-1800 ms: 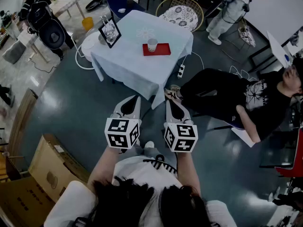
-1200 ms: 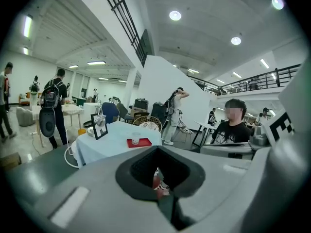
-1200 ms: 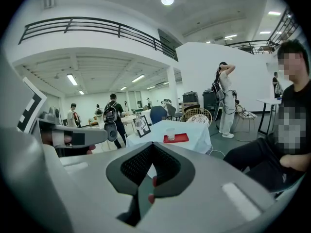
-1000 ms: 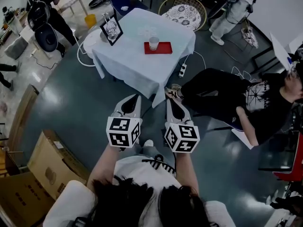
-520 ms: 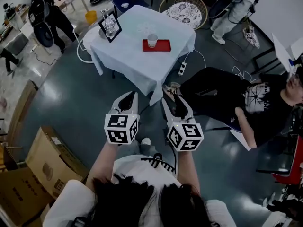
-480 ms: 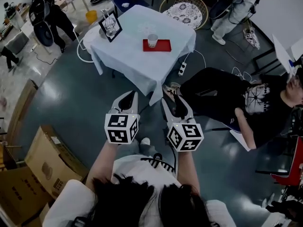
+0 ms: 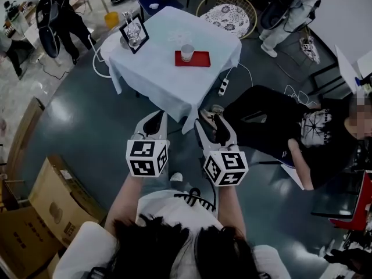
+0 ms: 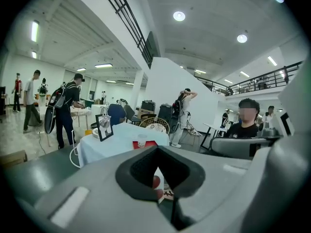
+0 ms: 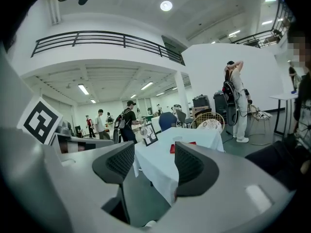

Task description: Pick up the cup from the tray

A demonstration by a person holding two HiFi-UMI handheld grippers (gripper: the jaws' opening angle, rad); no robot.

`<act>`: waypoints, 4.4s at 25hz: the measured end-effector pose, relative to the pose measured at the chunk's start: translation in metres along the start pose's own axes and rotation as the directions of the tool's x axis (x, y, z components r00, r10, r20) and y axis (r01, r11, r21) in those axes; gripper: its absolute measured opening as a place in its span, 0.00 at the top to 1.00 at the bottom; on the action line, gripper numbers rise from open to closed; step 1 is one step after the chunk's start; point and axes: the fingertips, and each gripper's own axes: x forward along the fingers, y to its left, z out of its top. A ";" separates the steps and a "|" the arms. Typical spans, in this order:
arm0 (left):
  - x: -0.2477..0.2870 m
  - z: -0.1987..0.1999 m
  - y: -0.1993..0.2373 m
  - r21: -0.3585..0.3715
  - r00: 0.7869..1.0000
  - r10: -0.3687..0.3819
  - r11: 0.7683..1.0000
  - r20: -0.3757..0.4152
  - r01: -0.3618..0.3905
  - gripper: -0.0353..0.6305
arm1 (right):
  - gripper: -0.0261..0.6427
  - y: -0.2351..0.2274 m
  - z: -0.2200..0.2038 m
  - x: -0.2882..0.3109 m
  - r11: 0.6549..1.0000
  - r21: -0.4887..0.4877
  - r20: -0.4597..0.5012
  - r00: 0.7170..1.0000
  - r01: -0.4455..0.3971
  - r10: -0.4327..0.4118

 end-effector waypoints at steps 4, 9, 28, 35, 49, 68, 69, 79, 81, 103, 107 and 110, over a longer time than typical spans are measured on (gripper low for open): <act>0.024 0.010 0.008 0.010 1.000 -0.009 1.000 0.005 0.009 0.95 | 0.56 -0.011 0.004 0.019 1.000 0.006 0.002 1.000 0.008 -0.008; 0.059 0.023 0.019 0.011 0.999 -0.038 0.999 -0.008 0.038 0.95 | 0.56 -0.022 0.011 0.052 1.000 -0.001 -0.016 1.000 0.014 -0.014; 0.159 0.070 0.080 0.024 0.993 -0.111 0.993 -0.044 0.113 0.95 | 0.47 -0.033 0.051 0.174 0.998 -0.020 -0.023 0.998 0.065 -0.066; 0.193 0.085 0.103 0.033 0.988 -0.136 0.990 -0.067 0.138 0.95 | 0.42 -0.042 0.065 0.214 0.995 -0.031 -0.021 0.995 0.099 -0.099; 0.265 0.095 0.126 0.022 0.985 -0.125 0.991 -0.114 0.129 0.95 | 0.35 -0.076 0.073 0.291 0.992 -0.081 -0.067 0.992 0.098 -0.103; 0.359 0.059 0.159 -0.022 0.974 -0.050 0.999 -0.220 0.046 0.95 | 0.31 -0.128 0.021 0.392 0.993 -0.119 -0.219 0.974 0.024 -0.050; 0.363 0.055 0.160 -0.026 0.973 -0.047 0.999 -0.228 0.042 0.95 | 0.31 -0.130 0.017 0.396 0.992 -0.121 -0.230 0.972 0.019 -0.047; 0.399 0.031 0.172 -0.032 0.962 -0.018 0.999 -0.272 0.010 0.95 | 0.29 -0.146 -0.024 0.437 0.996 -0.088 -0.294 0.954 0.027 -0.051; 0.404 0.028 0.176 -0.030 0.960 -0.015 1.000 -0.278 0.006 0.95 | 0.29 -0.148 -0.032 0.445 0.996 -0.080 -0.308 0.950 0.027 -0.051; 0.413 -0.003 0.183 -0.031 0.937 -0.022 0.999 -0.349 0.012 0.95 | 0.38 -0.154 -0.050 0.451 0.997 -0.066 -0.345 0.937 0.041 -0.061; 0.413 0.000 0.175 -0.025 0.940 -0.037 0.999 -0.340 0.030 0.95 | 0.38 -0.154 -0.041 0.442 0.995 -0.089 -0.327 0.942 0.047 -0.074; 0.412 0.003 0.165 -0.020 0.941 -0.053 0.999 -0.333 0.049 0.95 | 0.38 -0.157 -0.034 0.430 0.994 -0.090 -0.309 0.947 0.066 -0.091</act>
